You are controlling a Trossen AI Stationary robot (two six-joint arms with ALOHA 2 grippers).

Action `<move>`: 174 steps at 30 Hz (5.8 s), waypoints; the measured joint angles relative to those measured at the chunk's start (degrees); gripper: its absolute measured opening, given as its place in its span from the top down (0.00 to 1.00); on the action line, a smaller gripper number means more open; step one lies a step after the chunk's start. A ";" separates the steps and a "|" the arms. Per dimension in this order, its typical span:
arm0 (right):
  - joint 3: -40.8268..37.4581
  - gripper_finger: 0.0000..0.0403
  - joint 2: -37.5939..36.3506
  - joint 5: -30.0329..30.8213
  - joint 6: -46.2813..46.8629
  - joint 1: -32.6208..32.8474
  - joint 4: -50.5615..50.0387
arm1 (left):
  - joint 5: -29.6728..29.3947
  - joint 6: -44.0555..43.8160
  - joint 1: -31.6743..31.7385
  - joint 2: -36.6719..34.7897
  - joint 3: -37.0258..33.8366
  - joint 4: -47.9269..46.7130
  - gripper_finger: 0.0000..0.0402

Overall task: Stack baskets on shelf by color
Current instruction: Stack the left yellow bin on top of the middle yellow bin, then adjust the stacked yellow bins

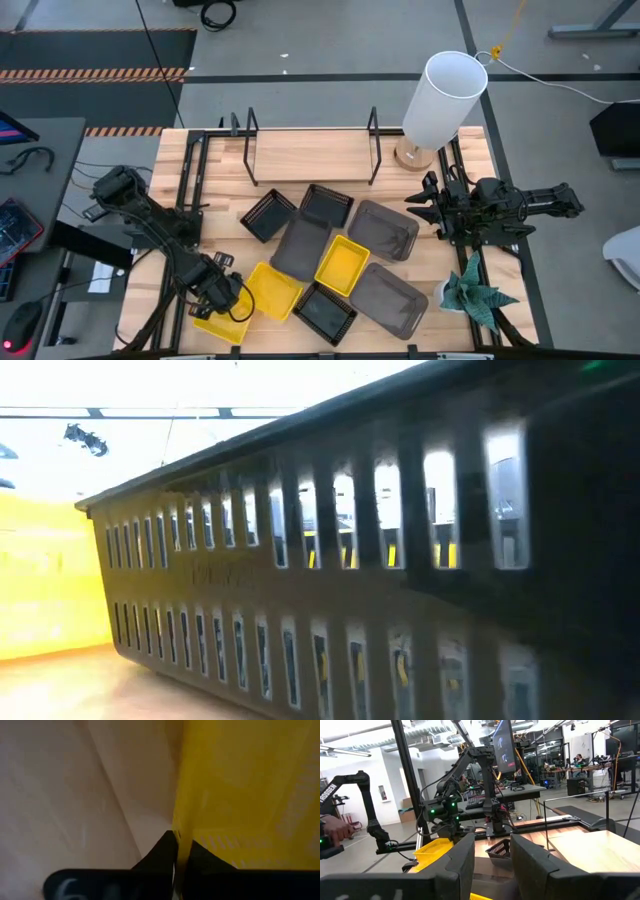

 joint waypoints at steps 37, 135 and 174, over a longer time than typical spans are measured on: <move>0.01 0.68 0.00 0.00 0.00 0.01 0.00 | -18.78 12.45 14.94 -0.02 19.85 -20.02 0.99; 0.01 0.68 -0.02 0.00 0.00 0.01 0.10 | -16.62 8.41 14.35 16.67 40.96 11.01 0.71; 0.01 0.68 0.00 0.00 0.00 0.01 0.04 | -8.77 1.85 14.64 31.34 47.60 -18.13 0.71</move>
